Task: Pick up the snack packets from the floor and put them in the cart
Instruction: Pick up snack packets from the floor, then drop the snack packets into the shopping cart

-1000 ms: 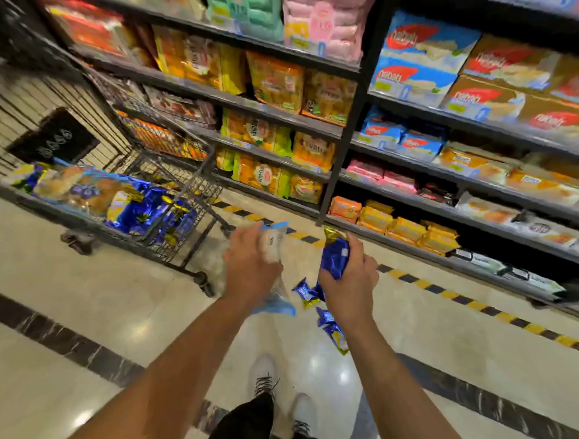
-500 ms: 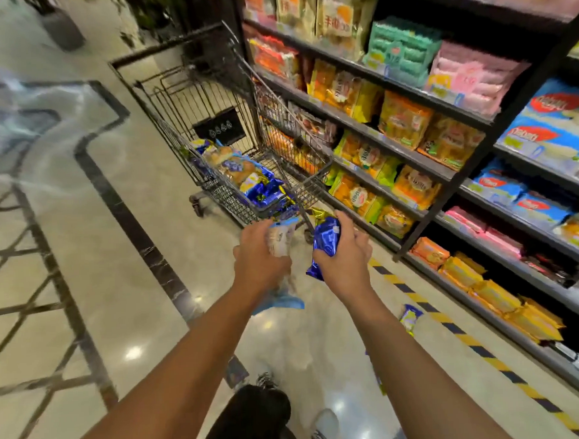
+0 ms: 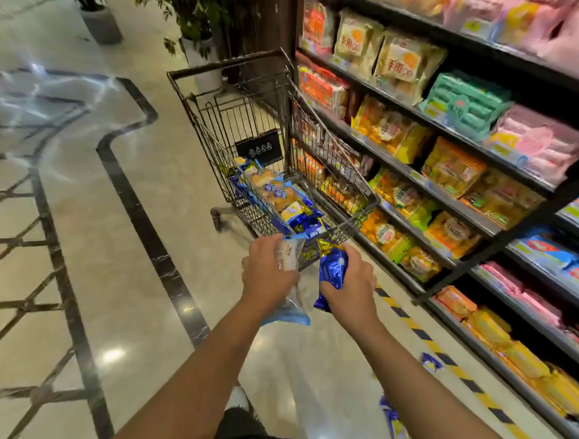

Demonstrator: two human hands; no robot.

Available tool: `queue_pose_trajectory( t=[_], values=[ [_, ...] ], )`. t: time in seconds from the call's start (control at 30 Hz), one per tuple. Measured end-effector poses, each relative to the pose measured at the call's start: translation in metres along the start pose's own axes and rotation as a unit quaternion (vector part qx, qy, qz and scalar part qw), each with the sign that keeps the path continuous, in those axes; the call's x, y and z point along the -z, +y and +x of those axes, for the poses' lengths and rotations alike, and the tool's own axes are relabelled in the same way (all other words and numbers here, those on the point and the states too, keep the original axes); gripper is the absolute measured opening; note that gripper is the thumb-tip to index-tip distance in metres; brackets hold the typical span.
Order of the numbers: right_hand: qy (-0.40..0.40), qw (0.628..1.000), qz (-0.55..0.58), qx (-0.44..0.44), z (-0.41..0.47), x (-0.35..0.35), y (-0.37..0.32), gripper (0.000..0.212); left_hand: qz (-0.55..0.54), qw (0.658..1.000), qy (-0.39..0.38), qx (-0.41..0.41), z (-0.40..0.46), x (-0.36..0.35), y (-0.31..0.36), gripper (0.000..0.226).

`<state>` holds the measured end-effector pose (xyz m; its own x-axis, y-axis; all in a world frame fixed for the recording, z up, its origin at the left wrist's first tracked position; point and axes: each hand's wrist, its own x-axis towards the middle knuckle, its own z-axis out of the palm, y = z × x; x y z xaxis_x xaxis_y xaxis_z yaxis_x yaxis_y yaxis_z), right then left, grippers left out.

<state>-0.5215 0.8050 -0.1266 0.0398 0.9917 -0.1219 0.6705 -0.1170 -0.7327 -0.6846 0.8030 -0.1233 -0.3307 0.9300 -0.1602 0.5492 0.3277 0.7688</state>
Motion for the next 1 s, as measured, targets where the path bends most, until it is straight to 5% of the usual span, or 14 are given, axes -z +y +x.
queue_pose_trajectory(
  t=[0.43, 1.0],
  values=[
    [0.01, 0.998, -0.047, -0.033, 0.062, -0.104, -0.08, 0.082, -0.017, 0.999, -0.033, -0.001, 0.133, 0.082, -0.073, 0.075],
    [0.056, 0.99, 0.033, -0.126, 0.212, -0.127, -0.058, 0.081, 0.008, 0.996, -0.084, -0.032, 0.276, 0.045, -0.027, 0.072]
  ],
)
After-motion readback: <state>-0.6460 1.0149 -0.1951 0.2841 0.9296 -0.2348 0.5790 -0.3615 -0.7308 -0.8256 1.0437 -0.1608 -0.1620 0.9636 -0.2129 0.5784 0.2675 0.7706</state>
